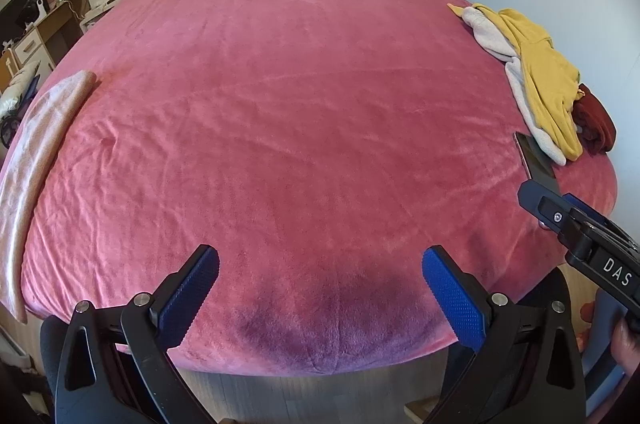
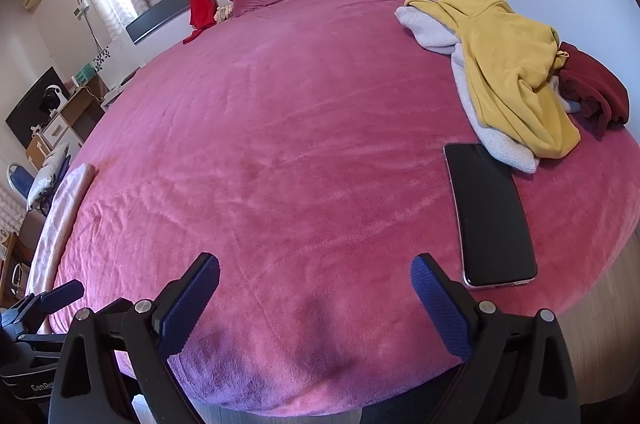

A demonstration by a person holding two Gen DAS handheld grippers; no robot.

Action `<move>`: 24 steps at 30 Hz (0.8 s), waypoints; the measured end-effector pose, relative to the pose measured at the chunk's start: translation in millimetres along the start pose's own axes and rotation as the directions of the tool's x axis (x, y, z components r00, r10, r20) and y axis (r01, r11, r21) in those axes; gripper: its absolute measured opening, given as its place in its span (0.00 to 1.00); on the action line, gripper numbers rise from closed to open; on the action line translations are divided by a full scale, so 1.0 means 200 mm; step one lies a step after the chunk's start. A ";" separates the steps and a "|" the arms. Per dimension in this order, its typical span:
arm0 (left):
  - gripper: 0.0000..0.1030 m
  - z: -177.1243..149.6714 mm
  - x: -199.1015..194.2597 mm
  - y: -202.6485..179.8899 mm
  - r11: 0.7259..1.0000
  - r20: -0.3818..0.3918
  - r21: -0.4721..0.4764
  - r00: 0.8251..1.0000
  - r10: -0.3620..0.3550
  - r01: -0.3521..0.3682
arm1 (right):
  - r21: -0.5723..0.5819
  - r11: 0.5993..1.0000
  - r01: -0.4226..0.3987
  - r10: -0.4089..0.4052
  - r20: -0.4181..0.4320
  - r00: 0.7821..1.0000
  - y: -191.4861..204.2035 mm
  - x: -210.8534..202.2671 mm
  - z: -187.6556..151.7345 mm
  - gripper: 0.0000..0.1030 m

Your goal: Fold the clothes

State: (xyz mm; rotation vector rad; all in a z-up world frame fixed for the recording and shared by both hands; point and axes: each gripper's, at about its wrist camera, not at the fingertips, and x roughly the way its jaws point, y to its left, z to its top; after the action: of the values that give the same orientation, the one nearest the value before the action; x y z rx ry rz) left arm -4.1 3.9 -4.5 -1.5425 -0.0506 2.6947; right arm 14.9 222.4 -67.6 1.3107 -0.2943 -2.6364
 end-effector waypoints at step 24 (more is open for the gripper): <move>1.00 -0.01 0.00 0.00 1.000 -0.012 0.005 1.000 0.014 -0.013 | 0.011 1.000 -0.003 0.003 -0.008 1.000 -0.02 0.01 -0.01 0.95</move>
State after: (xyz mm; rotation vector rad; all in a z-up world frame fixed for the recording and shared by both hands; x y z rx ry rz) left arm -2.9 3.3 -6.3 -1.5631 -0.0332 2.6934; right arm 14.5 224.9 -71.4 1.3231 -0.3096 -2.6302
